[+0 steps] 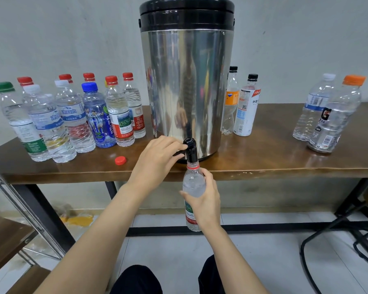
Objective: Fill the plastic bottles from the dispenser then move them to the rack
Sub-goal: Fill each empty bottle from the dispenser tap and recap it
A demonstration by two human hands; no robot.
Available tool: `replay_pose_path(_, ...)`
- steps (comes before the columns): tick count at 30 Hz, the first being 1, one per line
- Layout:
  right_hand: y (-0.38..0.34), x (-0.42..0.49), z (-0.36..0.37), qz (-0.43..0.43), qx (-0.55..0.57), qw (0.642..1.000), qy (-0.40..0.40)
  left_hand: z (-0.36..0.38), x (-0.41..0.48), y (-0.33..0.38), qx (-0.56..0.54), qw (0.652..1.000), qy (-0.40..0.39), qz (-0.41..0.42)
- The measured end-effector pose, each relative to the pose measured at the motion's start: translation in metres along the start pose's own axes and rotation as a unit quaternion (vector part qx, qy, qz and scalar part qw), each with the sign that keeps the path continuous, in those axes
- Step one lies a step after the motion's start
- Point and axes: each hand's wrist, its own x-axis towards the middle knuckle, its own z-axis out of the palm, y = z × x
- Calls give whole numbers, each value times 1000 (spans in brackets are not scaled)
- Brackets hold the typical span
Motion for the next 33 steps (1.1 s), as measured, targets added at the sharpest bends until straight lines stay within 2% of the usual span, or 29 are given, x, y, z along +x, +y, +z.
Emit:
replay_pose_path(14,0,0,0,2,13,1000,-2,-13,15,-2,-1,998,-51,42)
replay_pose_path(18,0,1,0,8,15,1000,-4,-24,53,3,-8,993,-106,45)
replay_pose_path(21,0,1,-2,8,15,1000,-8,-24,74,6,2,987,-159,17)
replay_pose_path(33,-1,0,-8,6,-12,1000,-20,-13,58,14,11,995,-85,-52)
